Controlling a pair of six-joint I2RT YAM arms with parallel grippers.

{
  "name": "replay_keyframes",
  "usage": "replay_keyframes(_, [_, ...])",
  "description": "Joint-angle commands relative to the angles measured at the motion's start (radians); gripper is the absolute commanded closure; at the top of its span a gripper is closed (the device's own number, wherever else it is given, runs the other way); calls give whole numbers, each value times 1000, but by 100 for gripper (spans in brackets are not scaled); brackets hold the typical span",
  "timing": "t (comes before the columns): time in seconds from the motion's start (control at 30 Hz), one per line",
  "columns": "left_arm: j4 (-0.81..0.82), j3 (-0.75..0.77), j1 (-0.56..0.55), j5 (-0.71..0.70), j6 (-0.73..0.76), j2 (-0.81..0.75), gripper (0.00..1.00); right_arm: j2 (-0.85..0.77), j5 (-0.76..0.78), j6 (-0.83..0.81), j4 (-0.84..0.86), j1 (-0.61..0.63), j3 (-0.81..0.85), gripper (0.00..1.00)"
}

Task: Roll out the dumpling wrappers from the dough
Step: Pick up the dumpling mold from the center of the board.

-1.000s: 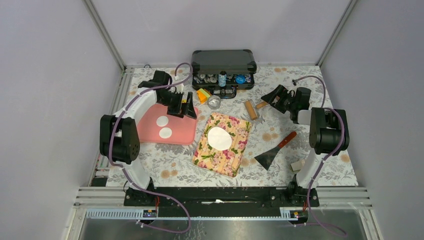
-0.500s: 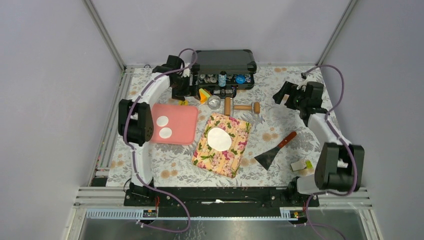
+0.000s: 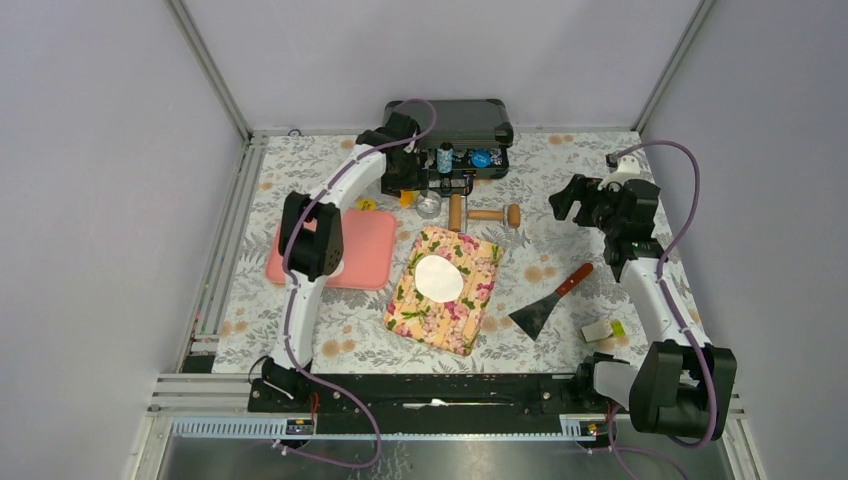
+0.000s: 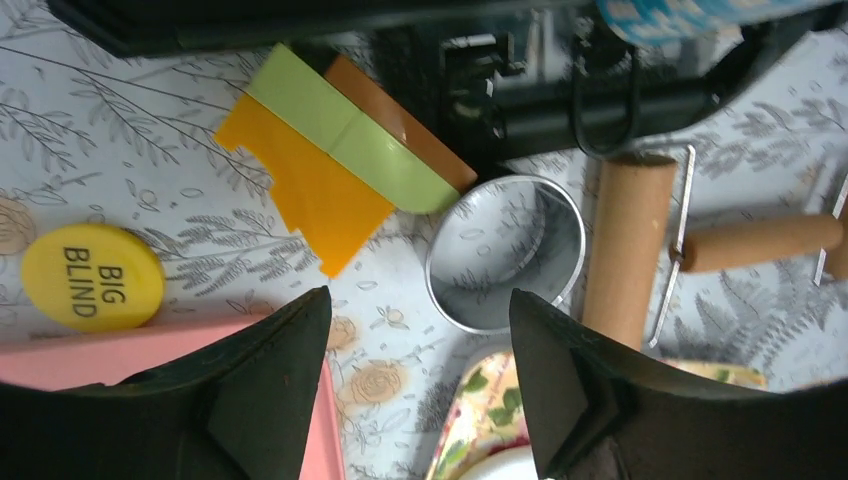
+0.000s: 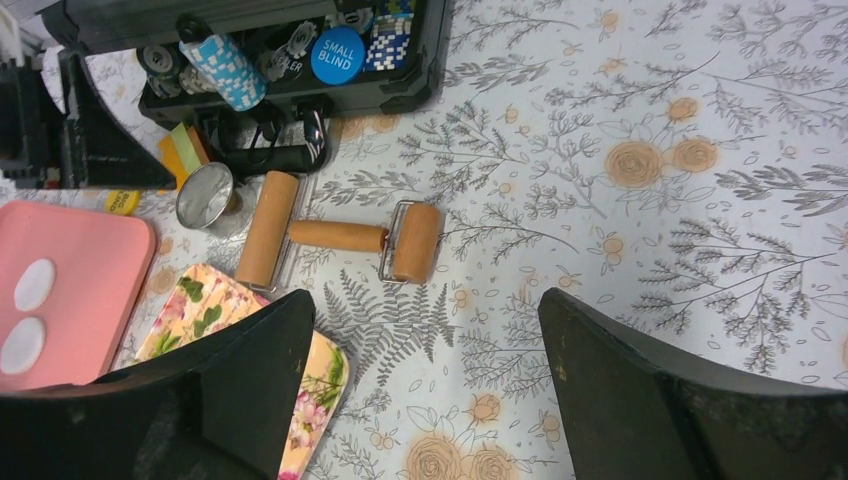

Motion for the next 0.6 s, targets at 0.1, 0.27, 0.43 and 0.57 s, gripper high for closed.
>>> replay_keyframes(0.1, [-25,124,-4,-117,-41,84,36,-34,-92,22,71,4,-23,12])
replay_keyframes(0.27, [-26,123,-23,-102,-39,116,51,-49,-107,38,85,3,-28,13])
replay_keyframes(0.43, [-30,118,-42,-89,-31,120,58,-50,-111,38,87,4,-31,13])
replay_keyframes(0.57, [-32,107,-48,-89,-30,114,61,-53,-110,36,88,4,-31,14])
